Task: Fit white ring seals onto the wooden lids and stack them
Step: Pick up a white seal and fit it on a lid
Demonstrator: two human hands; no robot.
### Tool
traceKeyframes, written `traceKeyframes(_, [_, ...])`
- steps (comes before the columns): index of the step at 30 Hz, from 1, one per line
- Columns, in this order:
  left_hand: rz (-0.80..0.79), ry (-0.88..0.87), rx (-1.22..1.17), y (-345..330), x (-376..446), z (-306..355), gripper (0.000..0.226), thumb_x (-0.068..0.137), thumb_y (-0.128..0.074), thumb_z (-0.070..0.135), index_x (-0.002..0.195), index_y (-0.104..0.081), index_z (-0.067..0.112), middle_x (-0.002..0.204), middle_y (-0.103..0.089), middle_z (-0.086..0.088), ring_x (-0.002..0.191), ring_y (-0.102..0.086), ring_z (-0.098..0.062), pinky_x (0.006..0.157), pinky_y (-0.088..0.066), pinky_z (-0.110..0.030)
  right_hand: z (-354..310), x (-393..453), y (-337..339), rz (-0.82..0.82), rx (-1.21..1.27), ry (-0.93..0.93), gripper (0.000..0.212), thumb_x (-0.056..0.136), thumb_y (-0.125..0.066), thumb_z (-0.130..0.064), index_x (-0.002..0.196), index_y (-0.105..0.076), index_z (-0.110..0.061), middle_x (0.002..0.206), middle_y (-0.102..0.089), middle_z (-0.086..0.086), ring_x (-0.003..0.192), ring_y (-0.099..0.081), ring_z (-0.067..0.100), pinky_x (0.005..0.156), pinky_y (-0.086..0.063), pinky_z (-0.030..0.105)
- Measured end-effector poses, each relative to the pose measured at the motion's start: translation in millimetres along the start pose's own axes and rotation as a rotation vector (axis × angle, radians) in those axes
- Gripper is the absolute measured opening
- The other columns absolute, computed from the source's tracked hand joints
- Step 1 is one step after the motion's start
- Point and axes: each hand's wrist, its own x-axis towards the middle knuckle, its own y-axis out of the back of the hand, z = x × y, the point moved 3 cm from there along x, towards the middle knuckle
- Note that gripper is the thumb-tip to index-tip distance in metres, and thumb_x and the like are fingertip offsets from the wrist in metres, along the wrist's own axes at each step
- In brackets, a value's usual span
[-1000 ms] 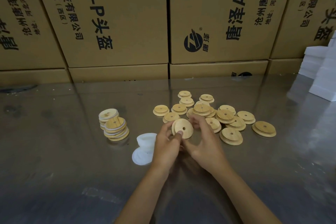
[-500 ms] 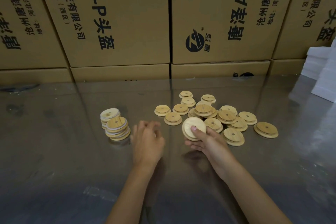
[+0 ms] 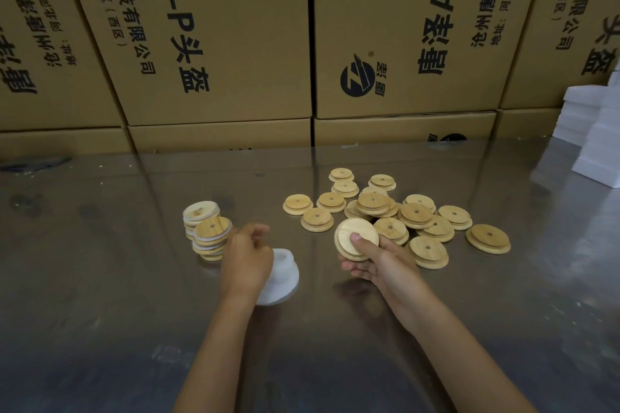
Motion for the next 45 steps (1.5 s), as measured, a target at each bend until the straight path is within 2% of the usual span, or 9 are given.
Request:
traceKeyframes(6, [-0.008,0.051,-0.264,3,5,1,0.041,0.082,-0.04,-0.014,0.098,-0.065,0.014,0.096,-0.062,-0.002,0.097,-0.064,-0.029,0.09,-0.052,-0.043,1,0,0,0.002,-0.012,-0.004,0.026,0.094,-0.066,-0.024,0.115,-0.065,-0.009,0.091,-0.077,0.015,0.079,-0.072,0.021,0.073,-0.054,0.027])
traceKeyframes(11, [-0.047,0.037,-0.378,1,2,7,0.043,0.085,-0.036,-0.015,0.095,-0.064,0.015,0.097,-0.062,-0.006,0.069,-0.062,-0.017,0.069,-0.055,-0.033,0,0,0,0.003,-0.015,-0.01,0.026,0.094,-0.066,-0.024,0.116,-0.065,-0.009,0.092,-0.077,0.016,0.079,-0.072,0.021,0.074,-0.054,0.028])
traceKeyframes(17, [-0.069,-0.057,0.023,5,1,6,0.028,0.084,-0.057,0.008,0.105,-0.066,0.023,0.108,-0.064,0.0,0.109,-0.057,-0.019,0.092,-0.046,-0.034,-1,0,0,0.013,-0.013,-0.016,0.025,0.094,-0.067,-0.024,0.114,-0.065,-0.009,0.091,-0.077,0.016,0.079,-0.072,0.022,0.075,-0.054,0.029])
traceKeyframes(21, [-0.26,0.006,0.288,1,-1,0,0.053,0.077,-0.071,0.046,0.125,-0.057,0.028,0.12,-0.056,0.0,0.119,-0.051,-0.02,0.101,-0.044,-0.041,-1,-1,0,0.01,-0.015,-0.013,0.024,0.094,-0.066,-0.024,0.114,-0.065,-0.01,0.091,-0.077,0.016,0.08,-0.072,0.022,0.077,-0.054,0.03])
traceKeyframes(29, [-0.084,0.041,0.09,9,-1,3,0.017,0.091,-0.059,0.02,0.106,-0.064,0.016,0.098,-0.066,-0.004,0.093,-0.06,-0.025,0.075,-0.041,-0.029,-2,-2,0,0.01,-0.015,-0.019,0.023,0.094,-0.067,-0.024,0.113,-0.066,-0.01,0.091,-0.077,0.015,0.077,-0.072,0.02,0.074,-0.055,0.028])
traceKeyframes(36, [0.12,0.032,0.038,19,0,4,0.019,0.09,-0.057,0.012,0.106,-0.067,0.01,0.103,-0.069,-0.007,0.101,-0.062,-0.025,0.076,-0.04,-0.027,-2,-3,-1,0.013,-0.021,-0.017,0.022,0.094,-0.067,-0.024,0.112,-0.066,-0.011,0.09,-0.077,0.015,0.076,-0.072,0.019,0.075,-0.055,0.028])
traceKeyframes(39, [0.127,-0.046,-0.047,18,-1,10,0.02,0.088,-0.061,0.01,0.106,-0.066,0.013,0.098,-0.067,-0.002,0.093,-0.061,-0.018,0.075,-0.043,-0.027,-2,-4,0,0.012,-0.027,-0.015,0.023,0.094,-0.066,-0.024,0.113,-0.065,-0.011,0.091,-0.077,0.014,0.077,-0.072,0.02,0.076,-0.055,0.029])
traceKeyframes(43, [0.003,-0.178,-0.148,10,-5,21,0.027,0.084,-0.063,-0.001,0.099,-0.065,0.022,0.086,-0.065,0.005,0.08,-0.06,0.006,0.062,-0.043,-0.004,-3,-4,-1,0.014,-0.031,-0.014,0.022,0.095,-0.066,-0.024,0.113,-0.065,-0.012,0.091,-0.077,0.015,0.079,-0.072,0.021,0.079,-0.055,0.031])
traceKeyframes(45, [-0.05,-0.189,-0.109,5,-7,22,0.031,0.083,-0.063,-0.001,0.096,-0.067,0.027,0.085,-0.067,0.009,0.083,-0.061,0.005,0.067,-0.044,-0.007,-4,-4,-1,0.015,-0.028,-0.017,0.023,0.095,-0.066,-0.023,0.113,-0.065,-0.011,0.091,-0.077,0.015,0.079,-0.072,0.021,0.079,-0.054,0.031])
